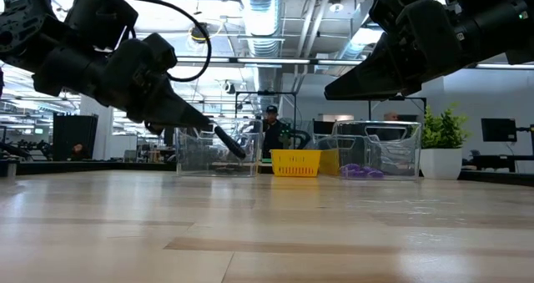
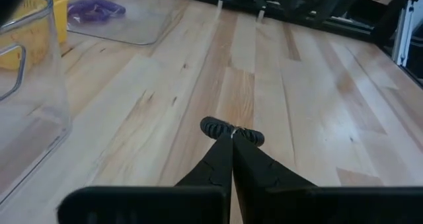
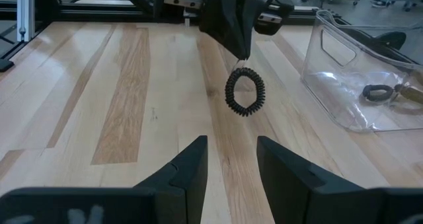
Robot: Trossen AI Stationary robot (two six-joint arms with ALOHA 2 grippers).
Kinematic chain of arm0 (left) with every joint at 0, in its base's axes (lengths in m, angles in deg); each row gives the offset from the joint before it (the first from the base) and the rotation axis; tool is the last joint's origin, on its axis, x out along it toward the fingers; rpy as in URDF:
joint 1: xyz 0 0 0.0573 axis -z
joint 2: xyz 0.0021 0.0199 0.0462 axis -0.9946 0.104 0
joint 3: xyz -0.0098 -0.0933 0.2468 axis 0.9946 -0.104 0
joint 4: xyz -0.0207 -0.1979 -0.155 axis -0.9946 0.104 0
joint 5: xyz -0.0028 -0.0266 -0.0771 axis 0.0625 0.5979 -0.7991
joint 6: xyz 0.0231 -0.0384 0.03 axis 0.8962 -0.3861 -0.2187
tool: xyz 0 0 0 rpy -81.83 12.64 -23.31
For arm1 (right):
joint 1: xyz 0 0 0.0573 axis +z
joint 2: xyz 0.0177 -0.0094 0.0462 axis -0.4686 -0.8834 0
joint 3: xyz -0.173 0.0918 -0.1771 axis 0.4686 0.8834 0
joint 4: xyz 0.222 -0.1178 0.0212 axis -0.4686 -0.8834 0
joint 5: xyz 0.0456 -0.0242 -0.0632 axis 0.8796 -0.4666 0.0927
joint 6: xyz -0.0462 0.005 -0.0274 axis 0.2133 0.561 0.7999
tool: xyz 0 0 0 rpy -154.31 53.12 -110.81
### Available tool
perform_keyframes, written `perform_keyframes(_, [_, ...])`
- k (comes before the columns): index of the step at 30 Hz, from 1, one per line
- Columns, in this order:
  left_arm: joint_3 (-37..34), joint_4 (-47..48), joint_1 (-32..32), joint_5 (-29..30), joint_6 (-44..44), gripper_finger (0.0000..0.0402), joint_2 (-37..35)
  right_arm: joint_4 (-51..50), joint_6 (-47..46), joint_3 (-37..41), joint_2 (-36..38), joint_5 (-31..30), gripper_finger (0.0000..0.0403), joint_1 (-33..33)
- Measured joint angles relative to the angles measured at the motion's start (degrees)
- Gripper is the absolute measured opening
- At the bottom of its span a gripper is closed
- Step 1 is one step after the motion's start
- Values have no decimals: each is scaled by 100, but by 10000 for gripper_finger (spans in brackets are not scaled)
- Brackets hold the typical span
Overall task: Sort spring keychains
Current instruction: Put the black spring keychain into the left transparent bin
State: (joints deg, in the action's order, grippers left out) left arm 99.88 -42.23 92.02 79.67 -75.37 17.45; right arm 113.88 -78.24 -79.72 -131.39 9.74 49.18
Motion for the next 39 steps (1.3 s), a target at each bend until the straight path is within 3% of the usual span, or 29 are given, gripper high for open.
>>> perform_keyframes(10, [2,-266,-3,11,226,6,-2,0,-15,0,0,0,120,2])
perform_keyframes(19, [0,-710,-249,9,855,6,-2,-445,-573,-1,0,1,120,71])
perform_keyframes(39, [0,-1691,-1490,-205,1628,6,-39,-1027,-948,-1,0,-11,120,16])
